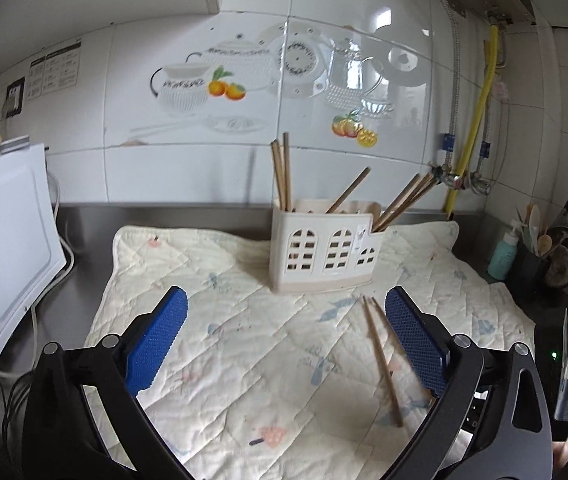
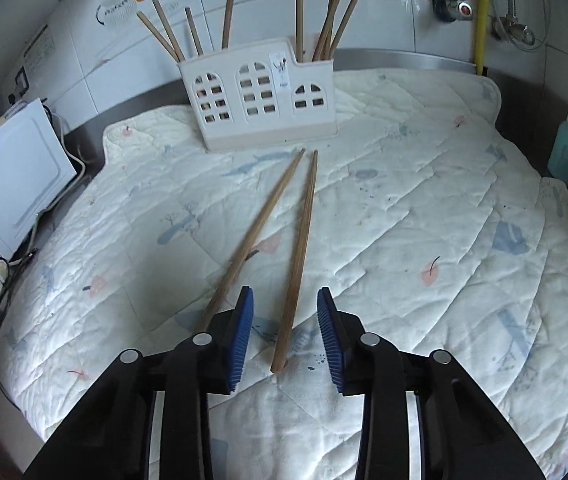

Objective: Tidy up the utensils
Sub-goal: 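Close the right tool on a chopstick while the left tool grasps the other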

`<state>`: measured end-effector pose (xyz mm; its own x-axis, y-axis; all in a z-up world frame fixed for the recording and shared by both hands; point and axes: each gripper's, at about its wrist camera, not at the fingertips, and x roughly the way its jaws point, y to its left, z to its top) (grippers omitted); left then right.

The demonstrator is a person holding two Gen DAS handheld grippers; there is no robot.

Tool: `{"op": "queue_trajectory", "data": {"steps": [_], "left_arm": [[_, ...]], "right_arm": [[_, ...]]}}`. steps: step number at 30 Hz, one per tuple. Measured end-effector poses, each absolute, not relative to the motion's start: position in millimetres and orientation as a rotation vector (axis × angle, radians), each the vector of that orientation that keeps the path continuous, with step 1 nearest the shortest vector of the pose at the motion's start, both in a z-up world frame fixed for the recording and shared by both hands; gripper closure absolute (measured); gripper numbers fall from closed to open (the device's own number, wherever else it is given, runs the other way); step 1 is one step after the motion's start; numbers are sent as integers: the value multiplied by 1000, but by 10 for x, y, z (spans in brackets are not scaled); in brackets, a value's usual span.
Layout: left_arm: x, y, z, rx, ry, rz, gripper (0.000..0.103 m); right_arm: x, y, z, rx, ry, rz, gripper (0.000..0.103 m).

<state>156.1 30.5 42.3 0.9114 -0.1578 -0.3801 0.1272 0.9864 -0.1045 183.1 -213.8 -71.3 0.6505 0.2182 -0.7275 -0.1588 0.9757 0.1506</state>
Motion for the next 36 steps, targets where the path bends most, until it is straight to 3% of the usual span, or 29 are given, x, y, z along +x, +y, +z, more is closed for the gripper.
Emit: {"op": "queue_trajectory", "data": {"steps": [9,13,22,25,30,36], "left_arm": [[1542,365,204,-82,441,-125,5],[1529,282,123,-67,456,-136,5],[1522,-138,-158,-31,538,-233,7],[1555,-316,-283,-40,591,-289,19],[1688,-609,-532,-58,700,-363,50],[1876,-827,-744,-79,793,-389,68]], "right_arm": [[1998,-2113,-869,110,896,187,84],[2003,-2098,-894,88,894,164,94],[1886,-2275,-809,95,868,156,96],[1790,-2343,-733,91,840,156,96],[1633,-2492,-576,104,784,165,96],[1509,-2557,-408,69,724,173,96]]}}
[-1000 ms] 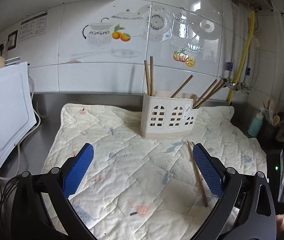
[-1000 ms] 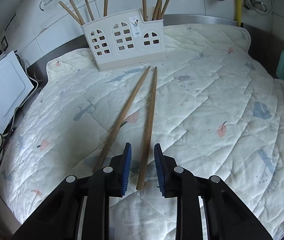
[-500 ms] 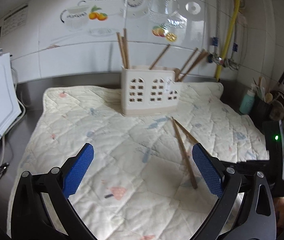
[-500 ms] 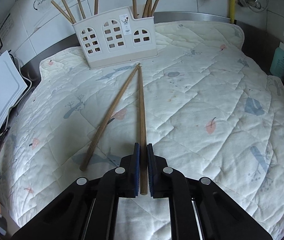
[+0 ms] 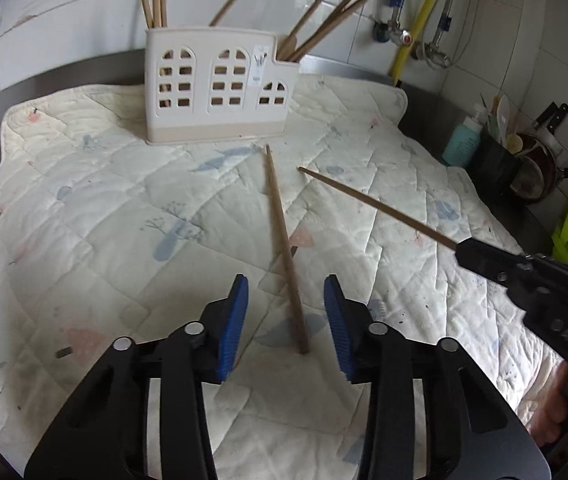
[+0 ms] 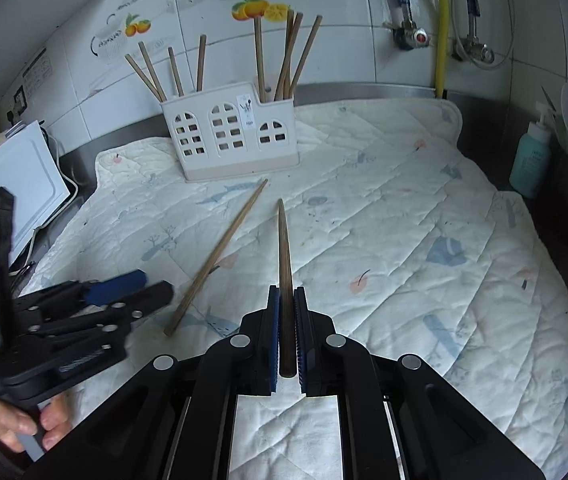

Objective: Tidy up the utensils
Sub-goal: 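Close the right tool on a chopstick while the left tool grasps the other, then lift the last chopsticks with both tools and carry them above the holder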

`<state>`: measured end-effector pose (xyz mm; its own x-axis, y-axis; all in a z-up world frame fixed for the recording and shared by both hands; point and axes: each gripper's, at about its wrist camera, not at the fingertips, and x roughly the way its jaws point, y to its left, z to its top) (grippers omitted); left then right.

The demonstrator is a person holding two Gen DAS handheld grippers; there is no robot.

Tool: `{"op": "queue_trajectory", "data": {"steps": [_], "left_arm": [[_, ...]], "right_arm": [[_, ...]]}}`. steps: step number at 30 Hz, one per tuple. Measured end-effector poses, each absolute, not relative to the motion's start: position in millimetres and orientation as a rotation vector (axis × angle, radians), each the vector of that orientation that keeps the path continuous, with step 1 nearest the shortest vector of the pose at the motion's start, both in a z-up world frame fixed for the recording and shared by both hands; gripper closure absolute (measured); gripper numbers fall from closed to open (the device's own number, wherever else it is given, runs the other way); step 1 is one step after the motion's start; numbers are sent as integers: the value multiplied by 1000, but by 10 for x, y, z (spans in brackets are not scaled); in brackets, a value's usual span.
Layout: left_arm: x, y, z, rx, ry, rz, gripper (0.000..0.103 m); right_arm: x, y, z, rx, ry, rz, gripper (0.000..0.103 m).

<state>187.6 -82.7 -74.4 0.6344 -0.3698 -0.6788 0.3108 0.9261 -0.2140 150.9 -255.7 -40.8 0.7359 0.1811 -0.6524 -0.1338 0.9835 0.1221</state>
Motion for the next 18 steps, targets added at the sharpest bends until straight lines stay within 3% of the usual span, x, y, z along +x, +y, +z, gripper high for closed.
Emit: {"op": "queue_trajectory", "data": {"steps": [5,10,12,18], "left_arm": [[2007,-916,-853,-100,842,-407,78],[2104,-952,-904,-126,870,-414,79],[2132,-973,-930,-132,884,-426,86],[2205,-939,-979,-188,915,-414,90]], "right_arm": [[1477,-2607,-344,61,695,185,96],[1482,-2636,-323,68,685,196,96],[1493,-2649,-325,70,684,198,96],[1484,-2658,-319,72,679,202,96]]}}
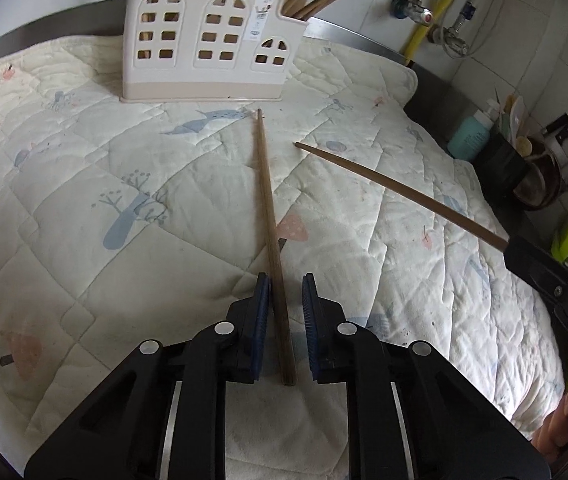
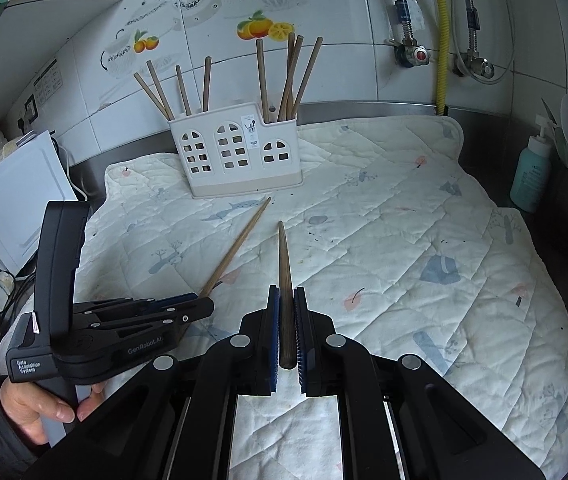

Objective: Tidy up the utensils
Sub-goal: 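Lift the last chopsticks with both tools and carry them above the holder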

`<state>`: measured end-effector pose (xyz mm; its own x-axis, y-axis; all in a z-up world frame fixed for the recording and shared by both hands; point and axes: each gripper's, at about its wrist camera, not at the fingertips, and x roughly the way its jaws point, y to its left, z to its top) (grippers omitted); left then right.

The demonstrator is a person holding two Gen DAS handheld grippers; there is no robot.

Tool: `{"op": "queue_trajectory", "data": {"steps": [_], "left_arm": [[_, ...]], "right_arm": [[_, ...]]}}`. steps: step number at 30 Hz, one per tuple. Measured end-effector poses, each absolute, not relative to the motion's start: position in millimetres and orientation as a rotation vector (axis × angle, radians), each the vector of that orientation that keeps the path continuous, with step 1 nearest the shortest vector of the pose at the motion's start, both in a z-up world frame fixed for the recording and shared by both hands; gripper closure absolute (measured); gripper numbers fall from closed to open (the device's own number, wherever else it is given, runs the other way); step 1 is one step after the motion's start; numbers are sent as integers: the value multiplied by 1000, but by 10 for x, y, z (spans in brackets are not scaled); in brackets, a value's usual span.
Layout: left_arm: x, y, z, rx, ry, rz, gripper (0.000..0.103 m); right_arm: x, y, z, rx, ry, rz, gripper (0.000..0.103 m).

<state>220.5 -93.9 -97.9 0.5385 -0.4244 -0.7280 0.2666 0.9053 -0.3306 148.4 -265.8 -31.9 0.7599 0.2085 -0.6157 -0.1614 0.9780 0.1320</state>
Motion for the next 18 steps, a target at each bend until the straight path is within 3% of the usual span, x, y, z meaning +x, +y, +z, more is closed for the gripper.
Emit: {"op": "queue_trajectory", "data": {"steps": [8,18], "left_arm": [[2217,-957,-955,-161,915,-375,98],[2114,-771,-649,-143,783,-360,98]], "right_arm": [[1433,-2646,-223,53,654,206,96],[1377,-2648,103,19,581,212,96]]}}
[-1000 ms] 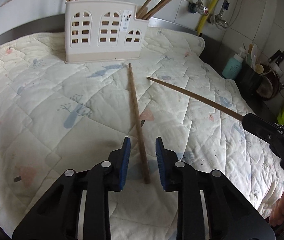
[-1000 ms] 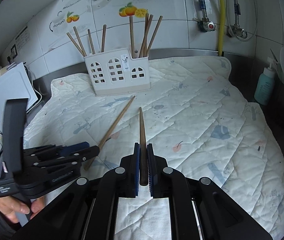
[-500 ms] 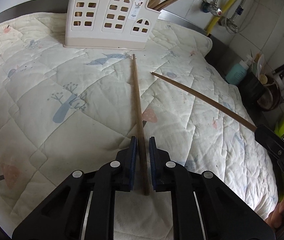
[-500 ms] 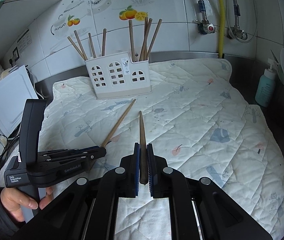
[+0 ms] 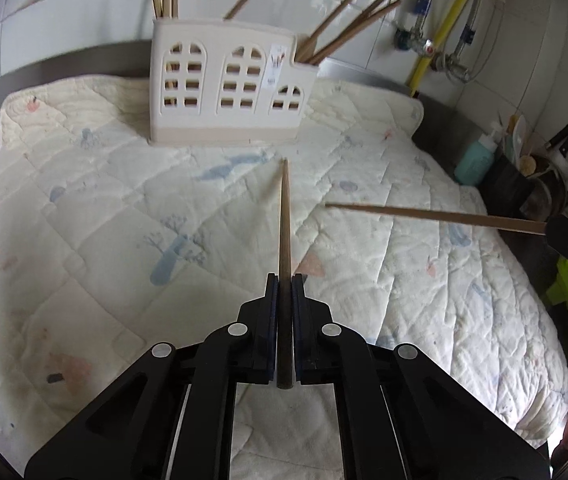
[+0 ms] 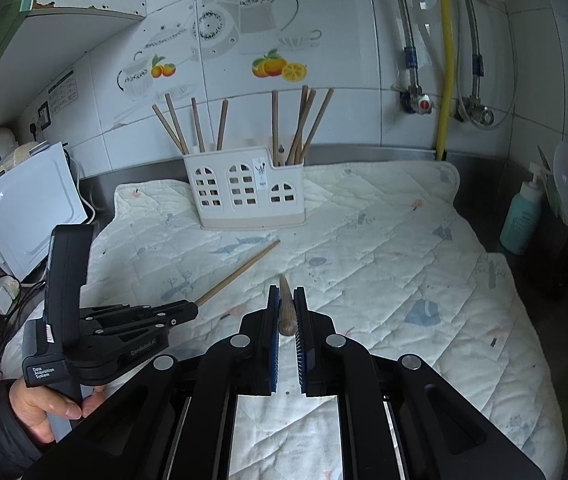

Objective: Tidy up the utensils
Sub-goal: 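Lift the last chopsticks with both tools and carry them above the holder, then lower the chopsticks into the holder and open both tools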

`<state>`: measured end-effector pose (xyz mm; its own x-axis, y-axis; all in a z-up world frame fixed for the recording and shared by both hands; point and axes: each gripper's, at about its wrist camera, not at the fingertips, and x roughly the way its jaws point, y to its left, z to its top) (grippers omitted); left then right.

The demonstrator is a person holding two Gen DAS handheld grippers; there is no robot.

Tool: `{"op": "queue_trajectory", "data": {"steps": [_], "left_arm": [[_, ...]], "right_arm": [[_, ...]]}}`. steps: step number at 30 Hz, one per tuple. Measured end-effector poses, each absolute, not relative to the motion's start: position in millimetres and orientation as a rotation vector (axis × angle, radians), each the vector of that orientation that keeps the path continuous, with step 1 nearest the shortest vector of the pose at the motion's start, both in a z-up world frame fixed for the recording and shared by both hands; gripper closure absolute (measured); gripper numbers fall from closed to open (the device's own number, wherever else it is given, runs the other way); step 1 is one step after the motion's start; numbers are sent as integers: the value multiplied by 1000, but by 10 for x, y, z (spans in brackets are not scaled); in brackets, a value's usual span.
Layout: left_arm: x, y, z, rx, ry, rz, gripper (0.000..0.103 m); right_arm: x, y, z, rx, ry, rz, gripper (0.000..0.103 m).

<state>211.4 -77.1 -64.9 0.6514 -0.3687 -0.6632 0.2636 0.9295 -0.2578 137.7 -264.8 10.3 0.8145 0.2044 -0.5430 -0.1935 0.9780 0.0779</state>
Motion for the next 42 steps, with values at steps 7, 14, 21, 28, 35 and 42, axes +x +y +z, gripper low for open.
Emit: {"op": "queue_trajectory", "data": {"steps": [7,14,21,28,35,42], "left_arm": [[1997,-580,-187,-140,610,-376,98],[1935,-449,77,-127,532,-396,98],[2036,-339,337,-125,521,-406,98],[2282,-297,630,-72,508,-405,98],[2562,-213,1055,-41,431,-381,98],[2878,-160,1576,-23,310,-334,98]], "right_arm": [[1475,-2621,377,18,542,249,96],[1668,-2571,680,16,536,306,96],[1953,-2430,1035,-22,536,371,96],[2409,-2292,1527,-42,487,402,96],[2867,-2146,1959,-42,383,395,96],[3317,-2146,2108,-10,320,348,96]]}}
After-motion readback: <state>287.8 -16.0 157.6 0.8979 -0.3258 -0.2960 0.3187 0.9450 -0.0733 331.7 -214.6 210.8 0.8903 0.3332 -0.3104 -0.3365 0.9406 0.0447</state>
